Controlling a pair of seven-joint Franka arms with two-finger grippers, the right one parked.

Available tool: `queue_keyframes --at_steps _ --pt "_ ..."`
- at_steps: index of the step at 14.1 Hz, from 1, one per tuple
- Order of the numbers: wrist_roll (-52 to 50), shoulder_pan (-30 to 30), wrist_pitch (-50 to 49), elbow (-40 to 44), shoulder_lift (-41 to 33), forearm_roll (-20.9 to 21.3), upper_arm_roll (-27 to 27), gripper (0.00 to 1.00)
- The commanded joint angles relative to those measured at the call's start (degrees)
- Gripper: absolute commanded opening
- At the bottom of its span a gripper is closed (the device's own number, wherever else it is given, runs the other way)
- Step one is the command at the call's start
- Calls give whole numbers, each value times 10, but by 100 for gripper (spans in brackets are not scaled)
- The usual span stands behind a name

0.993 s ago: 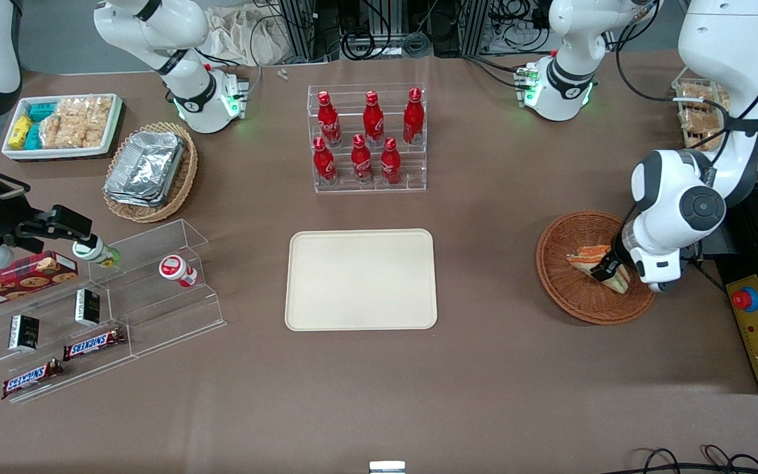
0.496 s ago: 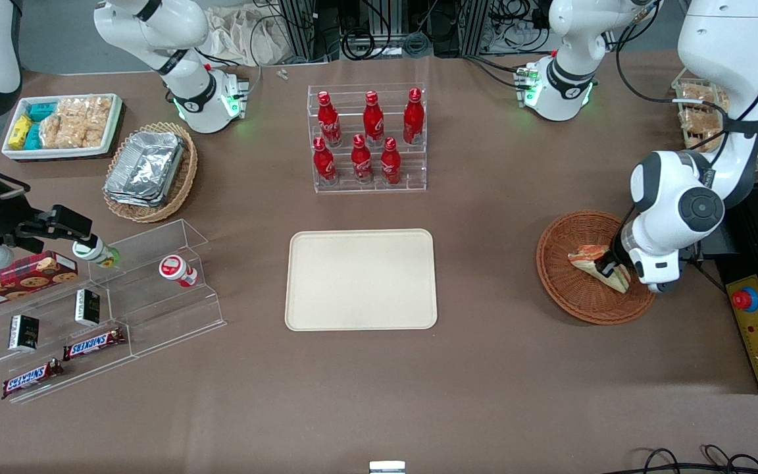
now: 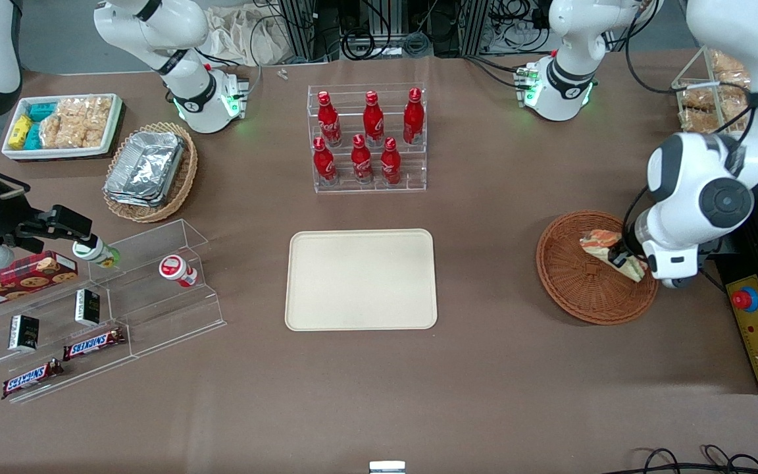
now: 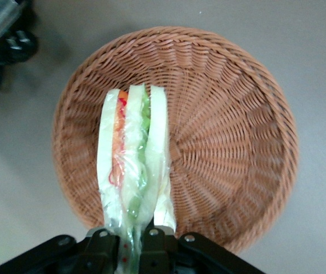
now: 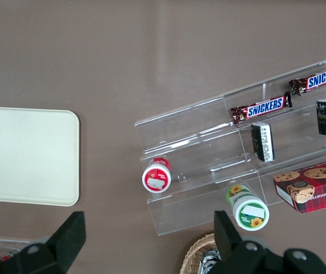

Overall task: Place sandwich from basket to tray
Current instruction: 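Carry the held sandwich over to the cream tray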

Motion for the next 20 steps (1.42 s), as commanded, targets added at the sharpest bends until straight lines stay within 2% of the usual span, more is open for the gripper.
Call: queue_keyframes --at_steps 1,5,9,13,18,20 --pt "57 -1 -99 66 -39 -2 -11 9" --pt "150 -2 -227 204 -37 -48 -48 10" --pt "162 -3 -244 271 -4 -48 -170 16" --pt "189 -27 -236 290 67 -42 -270 5" --pt "189 -109 -139 287 169 4 -270 4" --pt "189 -122 -106 286 218 46 -270 5"
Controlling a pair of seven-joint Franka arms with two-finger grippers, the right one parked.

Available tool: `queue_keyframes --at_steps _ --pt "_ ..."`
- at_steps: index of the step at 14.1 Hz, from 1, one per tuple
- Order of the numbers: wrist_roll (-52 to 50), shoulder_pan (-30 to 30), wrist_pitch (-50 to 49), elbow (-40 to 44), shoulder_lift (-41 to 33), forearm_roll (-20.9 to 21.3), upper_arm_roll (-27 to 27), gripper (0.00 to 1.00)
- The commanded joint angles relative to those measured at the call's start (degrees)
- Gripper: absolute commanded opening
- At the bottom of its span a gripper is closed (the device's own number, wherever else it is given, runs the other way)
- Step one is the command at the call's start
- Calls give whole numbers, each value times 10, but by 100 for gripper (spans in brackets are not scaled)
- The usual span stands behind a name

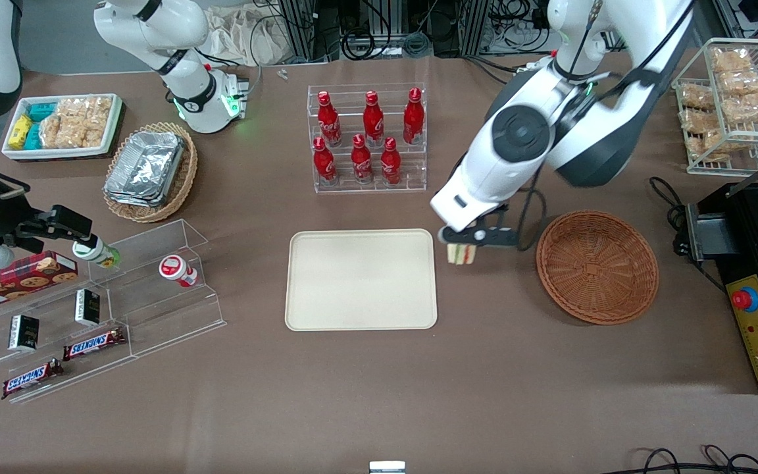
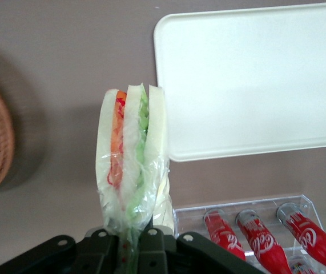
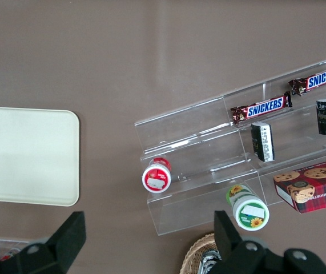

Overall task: Place sandwich from basket to tray
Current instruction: 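Carry the held sandwich over to the cream tray, then lower the sandwich onto the tray and open the left gripper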

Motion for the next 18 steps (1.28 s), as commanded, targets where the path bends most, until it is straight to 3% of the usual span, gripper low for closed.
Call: queue_keyframes --at_steps 1,9,15,16,18 --pt "5 -23 30 30 85 62 -2 5" --pt "-46 -81 144 34 201 159 28 5" --pt "-77 -109 190 52 237 157 56 6" --pt "-83 -110 190 58 240 158 57 10" --pt "-86 -112 191 59 246 158 57 35"
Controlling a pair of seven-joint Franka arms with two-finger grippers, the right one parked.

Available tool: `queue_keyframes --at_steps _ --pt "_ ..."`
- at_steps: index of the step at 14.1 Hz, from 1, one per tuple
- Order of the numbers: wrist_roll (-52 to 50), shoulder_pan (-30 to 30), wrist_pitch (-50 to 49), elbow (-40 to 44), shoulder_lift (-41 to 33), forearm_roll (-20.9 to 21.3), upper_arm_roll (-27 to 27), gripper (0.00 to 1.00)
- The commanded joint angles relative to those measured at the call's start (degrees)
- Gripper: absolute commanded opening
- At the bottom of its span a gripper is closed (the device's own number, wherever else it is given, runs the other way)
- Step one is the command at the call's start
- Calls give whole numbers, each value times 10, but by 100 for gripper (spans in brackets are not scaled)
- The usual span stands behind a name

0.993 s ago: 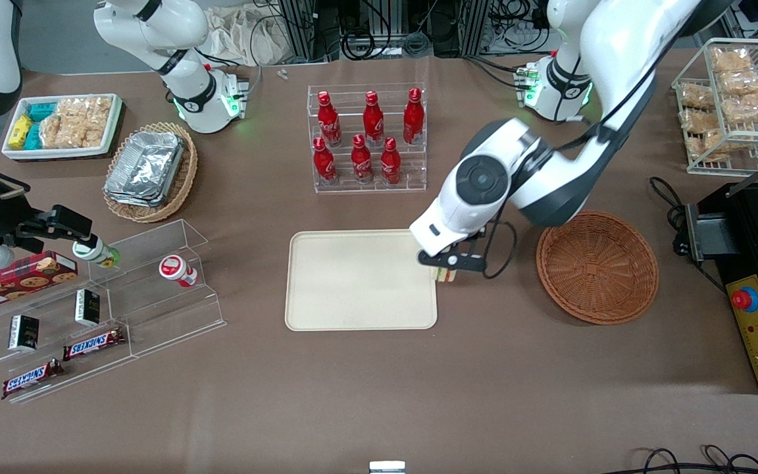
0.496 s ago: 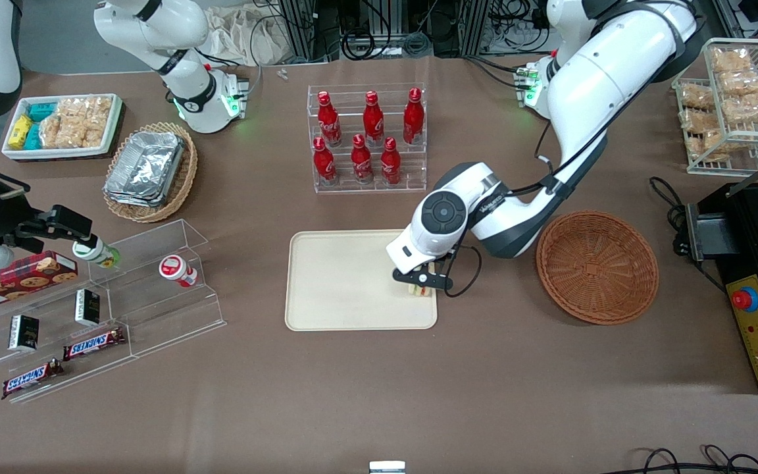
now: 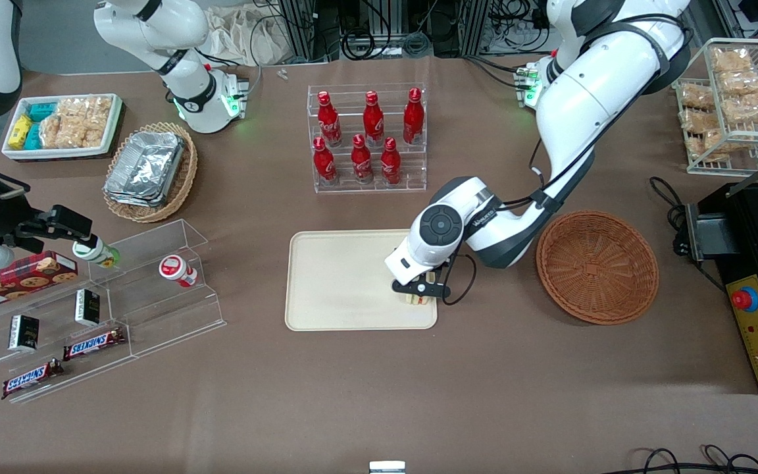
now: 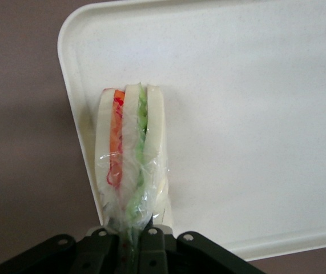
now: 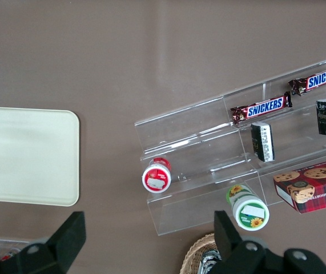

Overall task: Place sandwich from basket to tray
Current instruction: 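Lower the sandwich onto the tray and open the left gripper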

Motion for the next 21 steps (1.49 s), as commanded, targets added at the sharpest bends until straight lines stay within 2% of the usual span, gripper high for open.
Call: queue_keyframes --at_steps 1,2,9,19,21 --pt "-17 -14 -1 25 15 15 6 93" --pt "-14 -14 -1 25 14 15 9 100" --pt "-15 6 -9 42 -19 13 9 100" --pt "-9 117 -161 36 -211 3 3 100" --pt "-8 130 -183 35 -241 -24 3 100"
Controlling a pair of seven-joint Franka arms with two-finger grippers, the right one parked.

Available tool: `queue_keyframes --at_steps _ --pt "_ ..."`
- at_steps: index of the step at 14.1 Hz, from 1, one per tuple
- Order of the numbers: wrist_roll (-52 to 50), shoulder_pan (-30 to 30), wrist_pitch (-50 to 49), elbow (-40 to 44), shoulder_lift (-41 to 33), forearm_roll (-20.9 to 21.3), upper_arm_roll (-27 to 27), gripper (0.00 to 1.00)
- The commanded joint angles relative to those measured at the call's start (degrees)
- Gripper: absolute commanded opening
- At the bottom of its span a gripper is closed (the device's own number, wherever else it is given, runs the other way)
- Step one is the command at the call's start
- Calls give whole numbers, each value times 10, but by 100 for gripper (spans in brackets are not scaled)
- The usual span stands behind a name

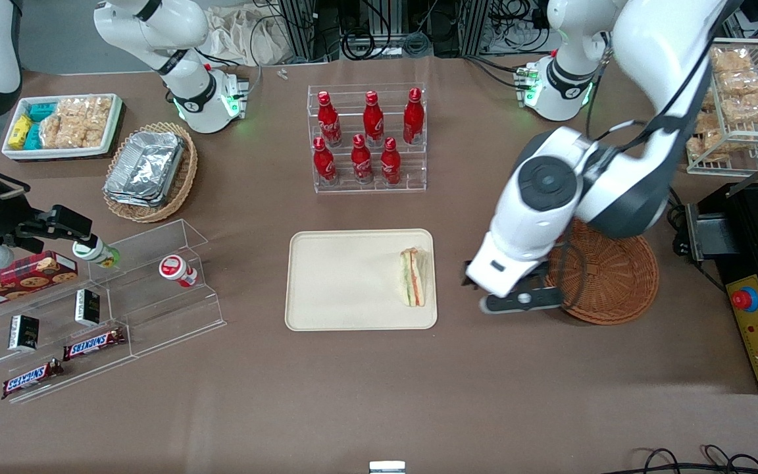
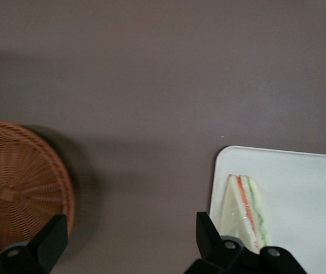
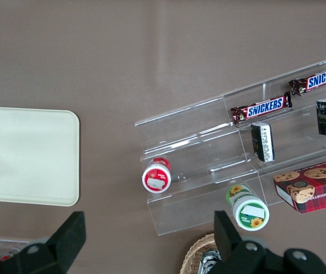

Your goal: Place sandwich from basket to tray

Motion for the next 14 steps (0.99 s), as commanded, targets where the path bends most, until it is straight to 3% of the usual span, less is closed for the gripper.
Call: queue_keyframes --at_steps 1,5,8,10,14 --pt "-6 25 -20 -22 -54 -33 -4 100" --pt "32 50 -25 -47 -107 -68 4 100" --pt "107 48 -25 -73 -158 -127 75 100" --pt "202 27 -37 -77 -185 -160 152 100" --pt "320 2 -64 -83 -213 -176 254 100"
